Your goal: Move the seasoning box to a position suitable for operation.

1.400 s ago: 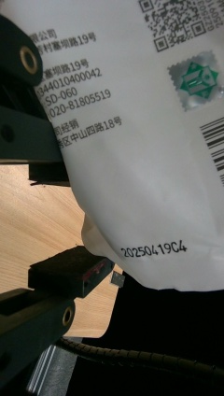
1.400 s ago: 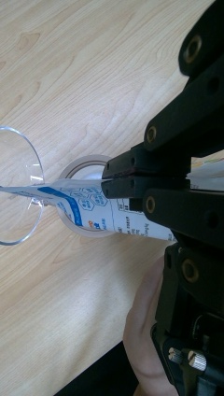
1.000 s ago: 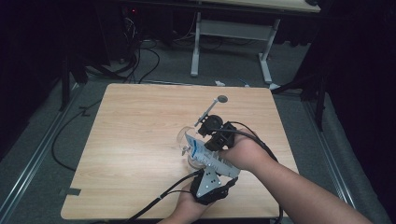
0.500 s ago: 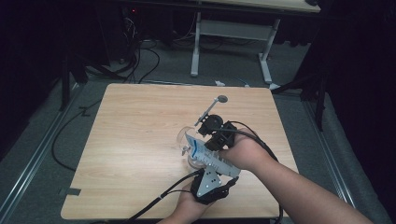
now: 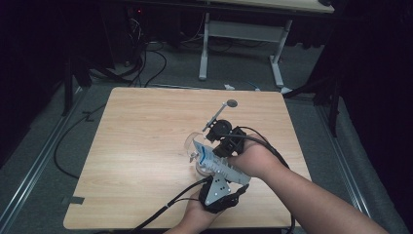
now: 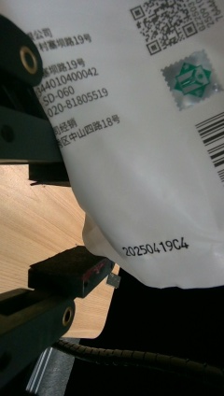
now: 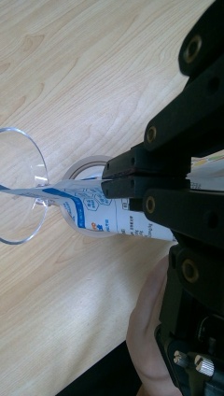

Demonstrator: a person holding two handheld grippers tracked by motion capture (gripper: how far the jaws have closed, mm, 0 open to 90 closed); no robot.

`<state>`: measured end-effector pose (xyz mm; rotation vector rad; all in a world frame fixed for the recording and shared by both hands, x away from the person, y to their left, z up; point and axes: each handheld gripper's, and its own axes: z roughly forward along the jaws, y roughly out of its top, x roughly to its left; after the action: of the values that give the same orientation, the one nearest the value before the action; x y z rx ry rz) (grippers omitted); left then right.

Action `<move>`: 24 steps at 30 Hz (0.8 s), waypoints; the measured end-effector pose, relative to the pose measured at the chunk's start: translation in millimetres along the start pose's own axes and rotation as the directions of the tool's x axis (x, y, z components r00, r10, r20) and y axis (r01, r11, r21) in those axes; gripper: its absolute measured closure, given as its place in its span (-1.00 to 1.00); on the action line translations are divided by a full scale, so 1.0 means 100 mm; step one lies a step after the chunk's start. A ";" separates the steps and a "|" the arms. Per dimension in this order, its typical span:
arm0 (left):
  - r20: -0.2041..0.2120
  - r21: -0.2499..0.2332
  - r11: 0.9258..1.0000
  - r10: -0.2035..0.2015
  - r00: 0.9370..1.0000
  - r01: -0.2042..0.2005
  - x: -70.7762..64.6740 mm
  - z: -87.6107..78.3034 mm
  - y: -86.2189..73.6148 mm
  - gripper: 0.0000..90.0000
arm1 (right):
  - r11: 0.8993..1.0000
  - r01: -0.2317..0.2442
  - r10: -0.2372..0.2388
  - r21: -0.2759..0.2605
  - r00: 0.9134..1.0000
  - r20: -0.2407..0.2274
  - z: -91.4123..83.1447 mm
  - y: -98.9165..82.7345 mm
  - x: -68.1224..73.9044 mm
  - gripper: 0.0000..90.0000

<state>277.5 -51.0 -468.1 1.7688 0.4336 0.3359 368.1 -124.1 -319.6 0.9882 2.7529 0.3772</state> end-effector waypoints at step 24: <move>0.003 -0.005 1.000 -0.008 1.000 0.008 0.00 0.01 0.00 0.32 | 1.000 0.002 -0.002 0.004 1.000 0.005 0.03 0.01 0.00 0.99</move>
<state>277.8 -51.6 -468.3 1.7622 0.4375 0.3287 369.6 -122.4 -322.1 0.9856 2.7510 0.3681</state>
